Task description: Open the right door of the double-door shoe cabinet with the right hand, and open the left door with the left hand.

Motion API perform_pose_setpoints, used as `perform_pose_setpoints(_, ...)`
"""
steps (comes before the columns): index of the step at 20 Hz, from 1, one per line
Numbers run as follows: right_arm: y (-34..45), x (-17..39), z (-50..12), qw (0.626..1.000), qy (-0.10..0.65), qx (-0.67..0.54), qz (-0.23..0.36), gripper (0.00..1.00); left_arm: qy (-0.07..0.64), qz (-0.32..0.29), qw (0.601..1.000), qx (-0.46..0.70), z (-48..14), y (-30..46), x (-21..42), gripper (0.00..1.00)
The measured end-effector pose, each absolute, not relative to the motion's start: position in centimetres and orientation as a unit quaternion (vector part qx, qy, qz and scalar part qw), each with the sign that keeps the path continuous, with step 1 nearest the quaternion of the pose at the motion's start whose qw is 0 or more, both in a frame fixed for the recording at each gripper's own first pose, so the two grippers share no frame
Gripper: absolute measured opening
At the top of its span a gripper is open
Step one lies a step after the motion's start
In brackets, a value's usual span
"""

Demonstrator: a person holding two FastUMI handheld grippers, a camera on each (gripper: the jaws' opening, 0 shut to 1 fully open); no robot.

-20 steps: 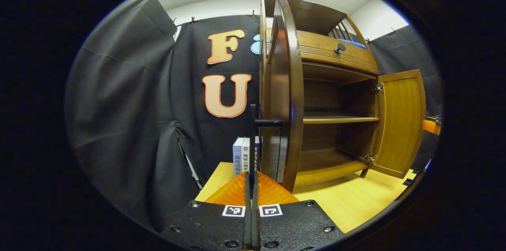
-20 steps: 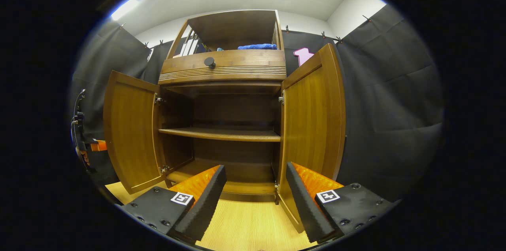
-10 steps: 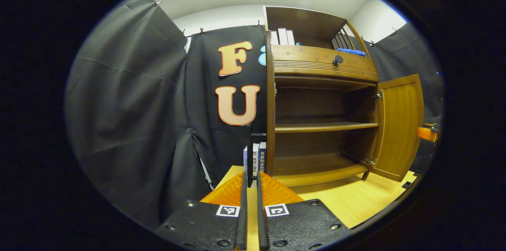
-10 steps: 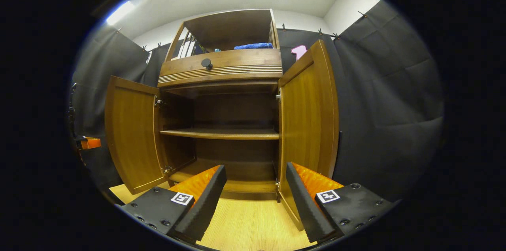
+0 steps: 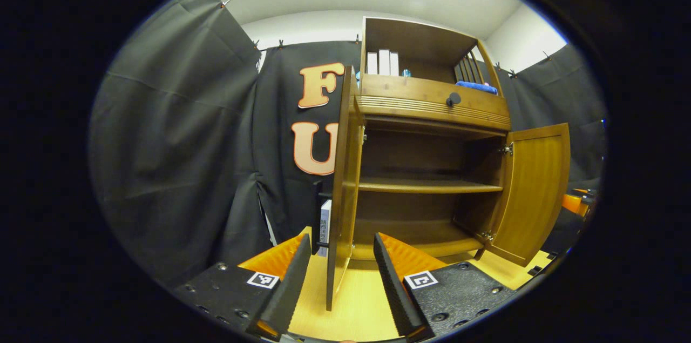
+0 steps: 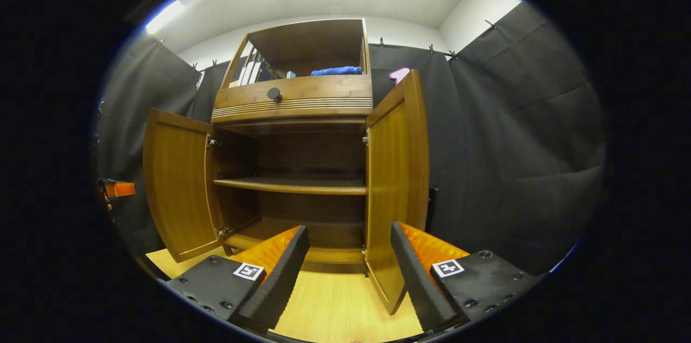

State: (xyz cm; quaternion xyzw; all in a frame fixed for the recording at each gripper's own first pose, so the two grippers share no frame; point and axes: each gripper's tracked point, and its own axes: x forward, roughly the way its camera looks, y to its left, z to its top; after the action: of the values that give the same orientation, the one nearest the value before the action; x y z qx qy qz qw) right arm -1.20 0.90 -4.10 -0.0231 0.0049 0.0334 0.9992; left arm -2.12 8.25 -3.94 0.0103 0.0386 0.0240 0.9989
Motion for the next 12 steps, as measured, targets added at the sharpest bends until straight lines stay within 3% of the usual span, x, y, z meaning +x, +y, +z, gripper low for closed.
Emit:
perform_pose_setpoints(5, -1.1, -1.8, -3.9, 0.999, 0.005, -0.019, 0.026, 0.98, 0.015, 0.012, 1.0, 0.013, -1.7, 5.3, -2.8, 0.84)
perform_pose_setpoints(12, -2.8, -2.4, -3.7, 1.0, 0.001, -0.014, 0.021, 1.0, -0.008, 0.003, 1.0, 0.02, 0.1, 2.8, -2.9, 0.88)
